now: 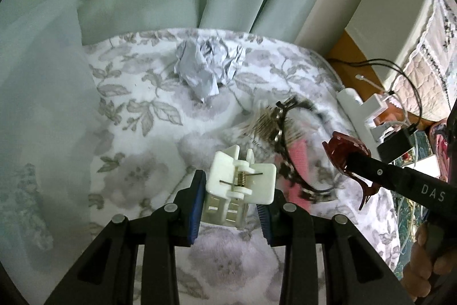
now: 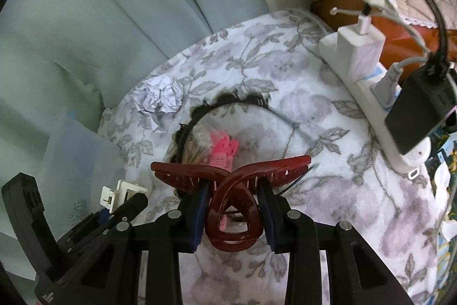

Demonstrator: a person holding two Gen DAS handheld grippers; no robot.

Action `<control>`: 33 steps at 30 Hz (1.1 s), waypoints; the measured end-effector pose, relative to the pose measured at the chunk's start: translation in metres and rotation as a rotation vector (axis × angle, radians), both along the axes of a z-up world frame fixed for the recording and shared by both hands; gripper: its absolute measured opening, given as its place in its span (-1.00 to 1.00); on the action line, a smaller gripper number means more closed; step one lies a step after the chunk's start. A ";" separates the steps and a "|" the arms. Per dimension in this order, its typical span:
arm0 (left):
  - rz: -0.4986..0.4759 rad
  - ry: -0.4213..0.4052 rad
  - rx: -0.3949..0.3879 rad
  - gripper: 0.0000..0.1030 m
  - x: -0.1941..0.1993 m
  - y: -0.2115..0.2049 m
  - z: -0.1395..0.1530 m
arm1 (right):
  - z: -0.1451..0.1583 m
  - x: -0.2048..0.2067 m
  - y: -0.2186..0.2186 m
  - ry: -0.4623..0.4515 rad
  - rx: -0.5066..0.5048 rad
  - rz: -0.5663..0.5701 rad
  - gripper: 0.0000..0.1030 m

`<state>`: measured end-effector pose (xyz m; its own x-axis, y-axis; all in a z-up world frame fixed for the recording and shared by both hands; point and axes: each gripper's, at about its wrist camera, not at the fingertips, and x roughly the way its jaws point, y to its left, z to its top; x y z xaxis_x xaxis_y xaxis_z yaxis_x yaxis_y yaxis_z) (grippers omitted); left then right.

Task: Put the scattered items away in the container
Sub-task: 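Carry the white clip and red hair claw over the clear box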

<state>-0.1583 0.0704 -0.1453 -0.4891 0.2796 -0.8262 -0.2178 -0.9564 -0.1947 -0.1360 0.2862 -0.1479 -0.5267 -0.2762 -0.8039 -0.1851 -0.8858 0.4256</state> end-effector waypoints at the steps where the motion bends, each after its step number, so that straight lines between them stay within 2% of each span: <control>1: 0.000 0.009 0.001 -0.32 0.003 0.000 0.005 | 0.004 0.003 0.001 0.010 0.001 -0.003 -0.30; 17: 0.012 0.172 0.032 -0.32 0.050 -0.012 0.079 | 0.087 0.053 -0.009 0.198 0.015 0.001 -0.30; 33: 0.066 0.302 0.067 -0.32 0.088 -0.056 0.129 | 0.153 0.086 -0.065 0.360 0.060 0.106 -0.30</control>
<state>-0.0698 0.0148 -0.0165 -0.7284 0.2886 -0.6214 -0.2138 -0.9574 -0.1940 -0.0498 0.2211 0.0052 -0.7494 -0.3027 -0.5888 0.0613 -0.9172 0.3936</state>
